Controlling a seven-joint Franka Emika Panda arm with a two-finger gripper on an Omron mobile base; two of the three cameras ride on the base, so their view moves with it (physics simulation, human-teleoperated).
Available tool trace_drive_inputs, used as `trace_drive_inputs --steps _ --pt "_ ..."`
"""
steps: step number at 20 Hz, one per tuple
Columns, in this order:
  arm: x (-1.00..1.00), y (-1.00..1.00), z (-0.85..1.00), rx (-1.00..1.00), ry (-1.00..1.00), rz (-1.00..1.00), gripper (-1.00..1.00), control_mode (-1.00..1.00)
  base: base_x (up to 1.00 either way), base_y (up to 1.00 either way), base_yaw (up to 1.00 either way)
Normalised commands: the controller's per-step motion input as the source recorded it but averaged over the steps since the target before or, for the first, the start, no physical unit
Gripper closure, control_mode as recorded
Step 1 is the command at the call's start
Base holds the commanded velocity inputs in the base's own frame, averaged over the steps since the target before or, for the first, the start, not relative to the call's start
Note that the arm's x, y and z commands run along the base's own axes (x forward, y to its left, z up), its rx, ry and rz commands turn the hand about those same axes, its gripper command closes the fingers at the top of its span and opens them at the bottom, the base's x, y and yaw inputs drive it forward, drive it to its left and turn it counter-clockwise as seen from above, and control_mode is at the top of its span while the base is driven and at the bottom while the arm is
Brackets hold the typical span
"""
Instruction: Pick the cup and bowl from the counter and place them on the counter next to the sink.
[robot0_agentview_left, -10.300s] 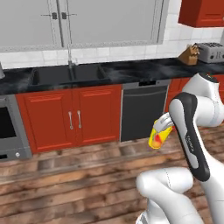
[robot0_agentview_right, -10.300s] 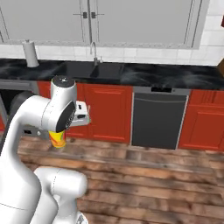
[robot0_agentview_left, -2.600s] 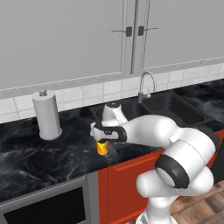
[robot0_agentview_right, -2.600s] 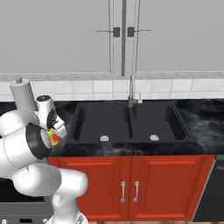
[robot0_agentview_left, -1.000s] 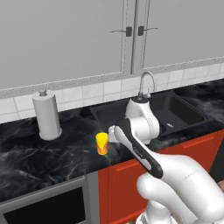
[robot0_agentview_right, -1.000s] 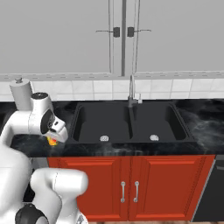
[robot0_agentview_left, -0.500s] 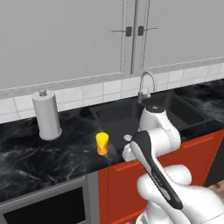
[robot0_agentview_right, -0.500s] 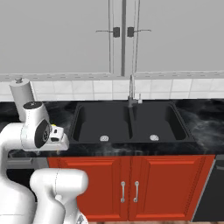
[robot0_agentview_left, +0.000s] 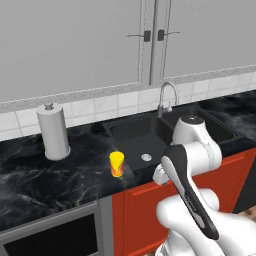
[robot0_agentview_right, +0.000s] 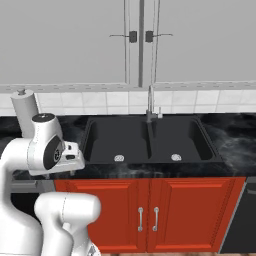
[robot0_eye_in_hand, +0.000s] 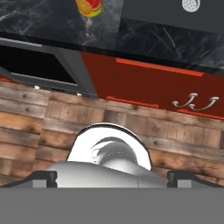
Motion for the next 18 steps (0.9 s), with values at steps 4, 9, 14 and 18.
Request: trace_drive_inputs --steps 4,9,14,18 --pt "0.00 0.00 0.00 0.00 0.00 0.00 -1.00 -1.00 0.00 0.00 0.00" --pt "0.00 0.00 0.00 0.00 0.00 0.00 -1.00 -1.00 0.00 0.00 0.00" --pt "0.00 0.00 0.00 0.00 0.00 0.00 -1.00 1.00 -0.02 0.00 0.00" --pt "0.00 0.00 0.00 0.00 0.00 0.00 -1.00 1.00 -0.84 -0.24 -0.12"
